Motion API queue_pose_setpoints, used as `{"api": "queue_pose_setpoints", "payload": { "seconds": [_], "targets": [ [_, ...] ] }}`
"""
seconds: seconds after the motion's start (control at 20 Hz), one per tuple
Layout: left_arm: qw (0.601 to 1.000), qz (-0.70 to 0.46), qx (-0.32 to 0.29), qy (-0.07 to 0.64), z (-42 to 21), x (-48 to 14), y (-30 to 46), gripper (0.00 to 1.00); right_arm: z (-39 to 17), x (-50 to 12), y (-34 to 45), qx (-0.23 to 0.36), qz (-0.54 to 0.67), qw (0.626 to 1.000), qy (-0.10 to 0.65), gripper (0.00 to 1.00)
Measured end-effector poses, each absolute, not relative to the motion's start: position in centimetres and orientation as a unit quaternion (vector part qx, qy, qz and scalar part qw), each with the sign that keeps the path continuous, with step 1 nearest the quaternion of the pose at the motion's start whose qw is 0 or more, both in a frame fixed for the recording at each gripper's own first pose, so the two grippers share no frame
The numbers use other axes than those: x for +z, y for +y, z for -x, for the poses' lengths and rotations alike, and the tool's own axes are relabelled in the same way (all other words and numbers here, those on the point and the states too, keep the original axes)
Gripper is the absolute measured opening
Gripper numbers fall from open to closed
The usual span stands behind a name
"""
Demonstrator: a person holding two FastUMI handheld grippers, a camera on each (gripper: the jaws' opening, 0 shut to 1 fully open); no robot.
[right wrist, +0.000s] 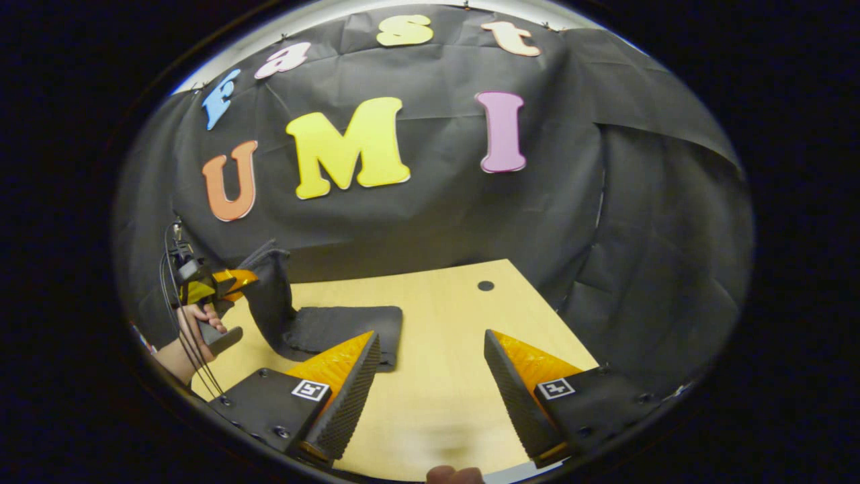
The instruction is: Grasp the waist and the cuffs of the jeans and fold them to make the two legs overlap; first hold the waist and fold one-third of the jeans toward the cuffs, then hold the cuffs and fold the remaining one-third in the same direction to finish folding.
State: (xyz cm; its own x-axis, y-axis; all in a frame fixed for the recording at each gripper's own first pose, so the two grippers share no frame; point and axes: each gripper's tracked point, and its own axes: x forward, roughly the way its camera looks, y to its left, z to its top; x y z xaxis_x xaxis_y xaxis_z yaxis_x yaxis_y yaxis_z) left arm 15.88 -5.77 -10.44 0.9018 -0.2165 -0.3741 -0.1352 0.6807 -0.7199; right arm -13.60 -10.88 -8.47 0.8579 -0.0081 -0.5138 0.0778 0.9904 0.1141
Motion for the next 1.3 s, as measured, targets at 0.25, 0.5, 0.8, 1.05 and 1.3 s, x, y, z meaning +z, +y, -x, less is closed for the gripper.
{"api": "queue_pose_setpoints", "payload": {
  "seconds": [0.25, 0.5, 0.8, 1.05, 1.3],
  "targets": [
    [0.928, 0.252, -0.052, 0.270, -15.7, -17.3, -12.9, 0.06, 15.6, -9.4, -14.6, -0.057, -0.069, 0.956, 0.279, 0.93],
    [0.929, 0.197, -0.031, 0.312, -14.8, -24.0, -15.3, 0.06, 16.1, -9.9, -17.0, -0.073, -0.061, 0.952, 0.290, 0.96],
    [0.918, 0.205, -0.021, 0.339, -14.3, -26.4, -16.1, 0.17, 15.2, -10.8, -17.8, -0.066, -0.063, 0.949, 0.300, 0.96],
    [0.919, 0.191, -0.025, 0.343, -13.5, -26.2, -17.1, 0.87, 14.5, -10.8, -17.1, -0.050, -0.062, 0.951, 0.299, 0.97],
    [0.924, 0.180, -0.041, 0.334, -12.6, -23.8, -17.5, 0.99, 13.7, -10.1, -16.0, -0.039, -0.057, 0.956, 0.284, 0.96]
  ]
}}
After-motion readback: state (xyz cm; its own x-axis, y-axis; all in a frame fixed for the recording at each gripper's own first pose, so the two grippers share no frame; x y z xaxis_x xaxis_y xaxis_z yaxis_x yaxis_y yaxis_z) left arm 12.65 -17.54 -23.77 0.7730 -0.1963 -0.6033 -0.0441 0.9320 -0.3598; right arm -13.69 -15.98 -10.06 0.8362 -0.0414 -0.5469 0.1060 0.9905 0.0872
